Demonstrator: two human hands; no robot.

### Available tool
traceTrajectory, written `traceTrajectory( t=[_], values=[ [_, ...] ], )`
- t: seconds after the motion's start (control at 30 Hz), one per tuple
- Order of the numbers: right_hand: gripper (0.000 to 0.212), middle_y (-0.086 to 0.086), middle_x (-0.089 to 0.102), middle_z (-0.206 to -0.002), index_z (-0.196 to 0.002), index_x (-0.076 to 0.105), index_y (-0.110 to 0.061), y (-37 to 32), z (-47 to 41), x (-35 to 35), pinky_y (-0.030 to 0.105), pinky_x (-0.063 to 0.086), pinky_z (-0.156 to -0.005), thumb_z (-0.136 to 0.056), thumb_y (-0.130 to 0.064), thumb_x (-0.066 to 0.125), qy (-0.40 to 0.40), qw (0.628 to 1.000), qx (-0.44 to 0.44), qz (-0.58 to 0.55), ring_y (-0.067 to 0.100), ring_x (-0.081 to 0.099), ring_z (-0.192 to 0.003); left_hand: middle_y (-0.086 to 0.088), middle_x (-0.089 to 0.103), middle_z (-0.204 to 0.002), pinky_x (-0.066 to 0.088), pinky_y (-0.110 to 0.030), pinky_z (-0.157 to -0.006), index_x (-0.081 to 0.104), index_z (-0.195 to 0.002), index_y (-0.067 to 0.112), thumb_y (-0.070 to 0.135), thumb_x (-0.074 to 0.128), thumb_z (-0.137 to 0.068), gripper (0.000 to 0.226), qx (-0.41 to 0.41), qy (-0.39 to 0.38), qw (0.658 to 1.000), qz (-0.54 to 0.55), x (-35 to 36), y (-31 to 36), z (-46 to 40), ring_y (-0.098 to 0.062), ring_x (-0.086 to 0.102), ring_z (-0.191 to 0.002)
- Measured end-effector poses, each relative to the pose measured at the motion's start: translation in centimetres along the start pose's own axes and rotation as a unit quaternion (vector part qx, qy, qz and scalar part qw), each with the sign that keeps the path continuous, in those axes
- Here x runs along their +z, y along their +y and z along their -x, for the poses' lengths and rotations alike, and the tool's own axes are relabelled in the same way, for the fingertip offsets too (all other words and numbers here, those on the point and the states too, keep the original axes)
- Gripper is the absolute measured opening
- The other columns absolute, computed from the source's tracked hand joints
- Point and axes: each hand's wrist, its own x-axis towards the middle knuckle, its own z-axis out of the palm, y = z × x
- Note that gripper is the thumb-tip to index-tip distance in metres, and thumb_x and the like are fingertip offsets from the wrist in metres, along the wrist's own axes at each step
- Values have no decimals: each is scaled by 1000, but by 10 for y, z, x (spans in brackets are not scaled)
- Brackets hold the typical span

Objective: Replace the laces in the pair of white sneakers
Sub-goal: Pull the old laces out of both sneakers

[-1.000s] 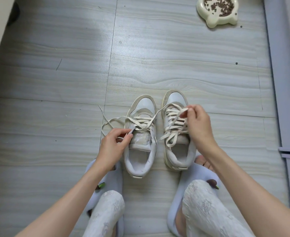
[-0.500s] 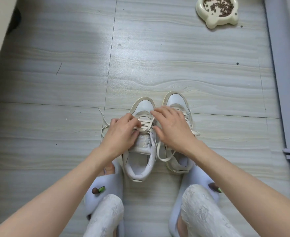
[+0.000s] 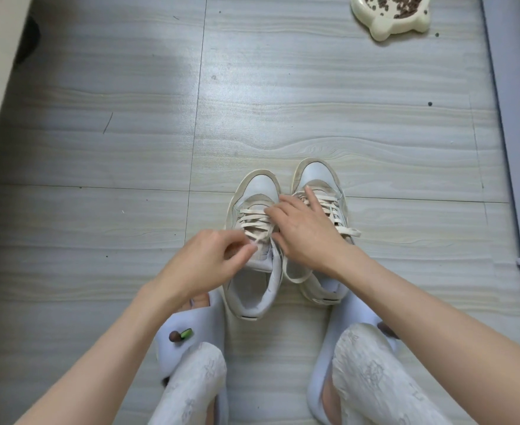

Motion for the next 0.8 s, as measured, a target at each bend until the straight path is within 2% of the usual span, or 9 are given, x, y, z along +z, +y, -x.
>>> traceTrajectory(
  t=[0.1, 0.2, 0.27, 0.37, 0.47, 0.57, 0.63, 0.7, 0.8],
  values=[
    [27, 5, 59, -107, -114, 52, -12, 4, -3, 0, 49, -1, -115, -88, -15, 52, -4, 998, -5, 57, 26, 49, -115, -12, 58, -65, 44, -40, -66, 58, -69, 6, 62, 39, -81, 60, -24, -127, 992, -11, -6, -2, 2, -22, 48, -59],
    [8, 3, 64, -69, -81, 62, -12, 5, 2, 3, 55, 29, -108, -76, -15, 68, 65, 996, -22, 51, 26, 62, -78, -11, 50, -56, 44, -37, -63, 50, -59, 4, 52, 45, -89, 56, -47, -117, 991, 52, -13, -5, -1, -14, 41, -54],
    [16, 0, 60, -56, -64, 63, -14, 3, 10, -2, 54, 42, -99, -77, -25, 61, 130, 991, -21, 1, 23, 60, -62, -5, 47, -56, 39, -33, -59, 52, -61, 4, 44, 49, -92, 51, -59, -125, 987, 84, -13, -5, 0, -11, 39, -54],
    [31, -4, 61, -56, -69, 69, -16, -10, 27, -20, 34, 49, -86, -85, -33, 49, 96, 984, 4, -153, 18, 53, -60, 6, 52, -58, 40, -30, -64, 63, -65, 18, 31, 52, -94, 34, -63, -174, 975, 125, -12, -3, 6, -17, 47, -59],
    [22, -5, 61, -64, -88, 72, -18, -24, 44, -35, 27, 40, -67, -91, -30, 53, -81, 958, 29, -274, 12, 50, -65, 8, 64, -63, 46, -32, -73, 67, -69, 27, 21, 53, -94, 29, -64, -172, 966, 184, -12, 4, 12, -13, 59, -69],
    [21, -5, 68, -84, -103, 70, -20, -31, 54, -36, 20, 46, -75, -92, -22, 51, -227, 906, 27, -357, 1, 57, -68, 4, 62, -64, 43, -27, -64, 68, -84, 22, 21, 51, -94, 19, -83, -167, 956, 225, -14, 6, 19, -6, 53, -61],
    [25, -10, 68, -96, -112, 67, -25, -32, 55, -32, 21, 47, -87, -93, -21, 52, -273, 883, 33, -379, -2, 60, -83, 4, 61, -64, 46, -25, -60, 68, -94, 21, 23, 50, -95, 18, -94, -199, 955, 200, -15, 8, 24, -6, 53, -60],
    [26, -12, 68, -108, -115, 66, -28, -32, 54, -31, 24, 44, -97, -93, -23, 53, -287, 890, 23, -353, 2, 59, -102, 2, 62, -69, 53, -20, -64, 68, -99, 17, 20, 49, -96, 20, -101, -237, 950, 176, -16, 12, 28, -4, 57, -63],
    [22, -6, 72, -101, -106, 70, -28, -31, 56, -29, 28, 46, -89, -92, -29, 54, -252, 922, 24, -292, 10, 62, -96, 2, 70, -88, 55, -23, -80, 69, -105, 18, 20, 50, -95, 21, -106, -302, 936, 146, -14, 18, 33, -5, 64, -80]
  ],
)
